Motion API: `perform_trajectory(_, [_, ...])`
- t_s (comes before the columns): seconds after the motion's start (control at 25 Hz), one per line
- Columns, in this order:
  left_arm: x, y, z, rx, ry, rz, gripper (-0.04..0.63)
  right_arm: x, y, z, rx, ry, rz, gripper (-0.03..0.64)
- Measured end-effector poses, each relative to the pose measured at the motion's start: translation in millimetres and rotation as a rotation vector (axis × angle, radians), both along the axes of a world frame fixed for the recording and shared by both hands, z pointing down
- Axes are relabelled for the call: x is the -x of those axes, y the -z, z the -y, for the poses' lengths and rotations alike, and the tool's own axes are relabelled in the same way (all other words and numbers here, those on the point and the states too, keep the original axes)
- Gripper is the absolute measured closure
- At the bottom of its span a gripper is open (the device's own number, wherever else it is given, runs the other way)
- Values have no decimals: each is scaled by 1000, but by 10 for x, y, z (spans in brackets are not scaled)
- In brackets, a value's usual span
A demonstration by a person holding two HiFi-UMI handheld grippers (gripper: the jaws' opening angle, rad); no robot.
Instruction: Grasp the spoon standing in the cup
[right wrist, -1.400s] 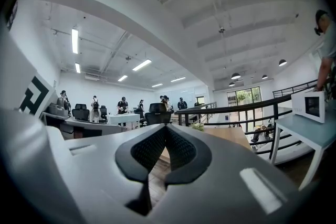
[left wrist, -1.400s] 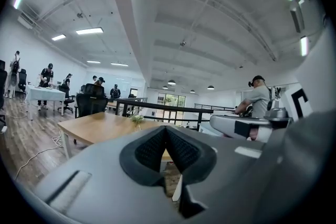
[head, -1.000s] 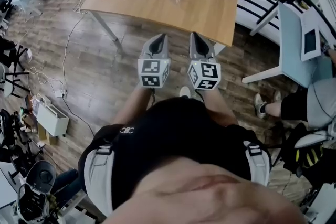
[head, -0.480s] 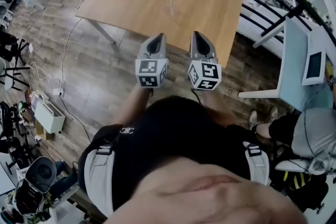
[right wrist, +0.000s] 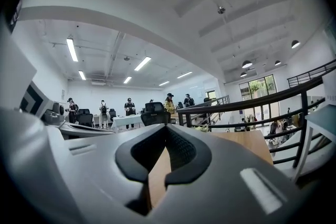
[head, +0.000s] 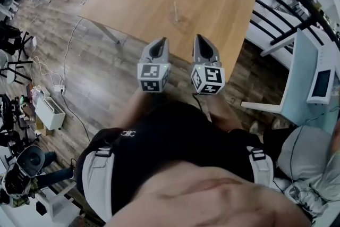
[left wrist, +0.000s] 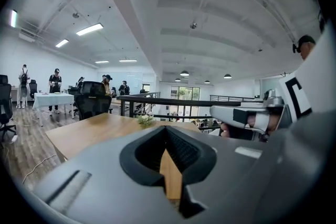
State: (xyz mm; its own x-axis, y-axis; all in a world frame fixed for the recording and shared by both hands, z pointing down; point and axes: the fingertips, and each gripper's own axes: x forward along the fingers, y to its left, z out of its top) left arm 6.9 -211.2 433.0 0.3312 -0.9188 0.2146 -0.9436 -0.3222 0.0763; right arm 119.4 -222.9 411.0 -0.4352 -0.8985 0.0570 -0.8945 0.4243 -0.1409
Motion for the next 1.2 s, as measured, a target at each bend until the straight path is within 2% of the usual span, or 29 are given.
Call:
perform_trajectory(0.24, [51,-169,479,34,-45,-19,583,97,-84,378,25,-8,-50,617])
perform_trajectory(0.52, [368,-296,1264,65,-103,-49,583,366,-127,1086,35,-52,-81,617])
perform_trajectory(0.8, [505,-574,1847,109,-155,-20,583,424,-223,1602,52,-103,-76,617])
perform_trajectory(0.96, [626,-766,2080,136,-184,-38,583,535,-321,1753,63,-120,-104,617])
perform_trajectory(1.2, [570,-1086,2309,188,-252,-26,583,480,-533,1827,120,-192,-125,617])
